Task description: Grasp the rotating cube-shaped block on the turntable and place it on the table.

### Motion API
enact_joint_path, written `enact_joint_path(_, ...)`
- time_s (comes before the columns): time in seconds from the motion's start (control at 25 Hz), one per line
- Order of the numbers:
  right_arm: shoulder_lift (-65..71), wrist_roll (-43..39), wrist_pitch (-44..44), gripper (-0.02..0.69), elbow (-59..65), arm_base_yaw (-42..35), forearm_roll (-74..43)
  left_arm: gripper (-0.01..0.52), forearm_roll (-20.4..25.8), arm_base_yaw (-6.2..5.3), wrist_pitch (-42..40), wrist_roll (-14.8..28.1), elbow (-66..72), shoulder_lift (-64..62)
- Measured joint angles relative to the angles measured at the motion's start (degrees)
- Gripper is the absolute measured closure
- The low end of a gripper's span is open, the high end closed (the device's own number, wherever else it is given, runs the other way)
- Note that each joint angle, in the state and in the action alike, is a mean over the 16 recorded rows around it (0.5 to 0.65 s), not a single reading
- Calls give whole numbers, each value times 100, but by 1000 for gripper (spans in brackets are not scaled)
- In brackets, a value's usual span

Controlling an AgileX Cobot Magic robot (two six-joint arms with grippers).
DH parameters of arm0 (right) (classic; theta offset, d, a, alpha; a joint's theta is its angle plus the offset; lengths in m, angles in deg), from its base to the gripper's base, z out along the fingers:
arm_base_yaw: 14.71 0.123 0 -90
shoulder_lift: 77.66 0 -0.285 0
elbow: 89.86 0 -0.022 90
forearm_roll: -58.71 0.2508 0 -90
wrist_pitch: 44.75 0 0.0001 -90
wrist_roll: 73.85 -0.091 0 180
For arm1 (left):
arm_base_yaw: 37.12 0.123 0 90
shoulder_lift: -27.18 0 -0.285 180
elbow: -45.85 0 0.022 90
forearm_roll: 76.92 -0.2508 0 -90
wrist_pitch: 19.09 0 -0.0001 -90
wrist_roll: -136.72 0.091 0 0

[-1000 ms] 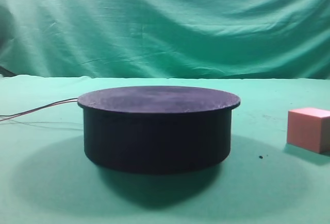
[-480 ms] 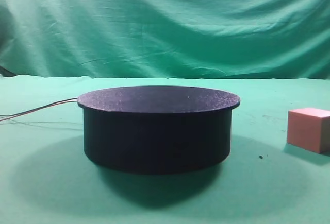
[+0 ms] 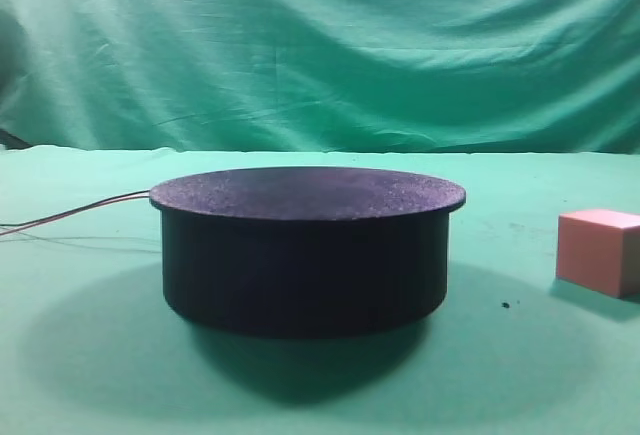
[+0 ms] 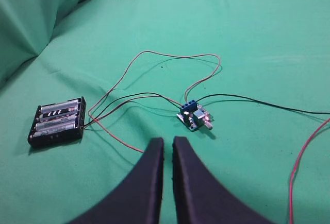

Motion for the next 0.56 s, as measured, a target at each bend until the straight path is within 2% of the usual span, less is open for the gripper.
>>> enact_joint_path(0.56, -18, 22, 150, 665, 2, -4, -13, 514, 0, 0, 0, 0, 0, 0)
